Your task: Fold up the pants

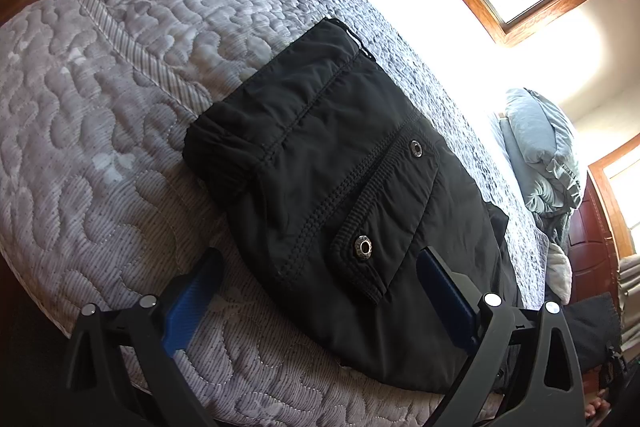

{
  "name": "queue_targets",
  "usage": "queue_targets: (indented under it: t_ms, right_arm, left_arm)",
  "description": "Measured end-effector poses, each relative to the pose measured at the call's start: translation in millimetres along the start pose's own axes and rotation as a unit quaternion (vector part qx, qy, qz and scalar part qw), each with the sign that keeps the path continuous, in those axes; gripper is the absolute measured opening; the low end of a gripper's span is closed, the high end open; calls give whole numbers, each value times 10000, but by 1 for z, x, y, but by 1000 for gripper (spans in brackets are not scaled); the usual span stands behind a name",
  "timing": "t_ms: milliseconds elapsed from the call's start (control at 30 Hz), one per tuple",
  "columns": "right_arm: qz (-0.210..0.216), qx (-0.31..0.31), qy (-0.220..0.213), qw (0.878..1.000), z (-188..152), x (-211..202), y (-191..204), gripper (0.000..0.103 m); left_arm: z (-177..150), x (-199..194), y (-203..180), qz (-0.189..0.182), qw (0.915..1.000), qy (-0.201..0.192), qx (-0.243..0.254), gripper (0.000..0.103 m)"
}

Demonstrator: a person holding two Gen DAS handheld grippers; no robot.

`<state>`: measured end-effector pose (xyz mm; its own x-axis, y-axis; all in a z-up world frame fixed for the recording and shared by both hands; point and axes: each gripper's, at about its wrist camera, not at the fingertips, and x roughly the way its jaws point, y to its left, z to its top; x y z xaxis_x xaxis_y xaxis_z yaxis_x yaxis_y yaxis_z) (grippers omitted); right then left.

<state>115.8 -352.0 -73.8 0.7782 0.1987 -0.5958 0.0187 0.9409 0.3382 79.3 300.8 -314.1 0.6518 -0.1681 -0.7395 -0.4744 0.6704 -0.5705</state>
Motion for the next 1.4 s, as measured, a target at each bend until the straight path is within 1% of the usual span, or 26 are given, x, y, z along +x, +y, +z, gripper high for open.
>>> queue_targets:
  t_ms: [367,733,1133,1267,1400]
  right_arm:
    - [-150,-459,38,9988,-7,8,29,17]
    - [-400,-992,79,9942,-14,15,61,16]
    - [-525,-1224,78,9911,-22,20,81,16]
    - [-552,-1323,68,9897,-25,21,86,16]
    - [-462,-1378,92,9893,-25,23,90,16]
  left_arm:
    - [-1,0,0,13,10000,-4,5,98]
    - [-1,1,0,-13,10000,3,13,98]
    - [-1,3,-4,51,9999,54,121,98]
    - [-1,6,-8,129,9998,58,159,99]
    - [-2,10,-13,212,9995,81,214,99]
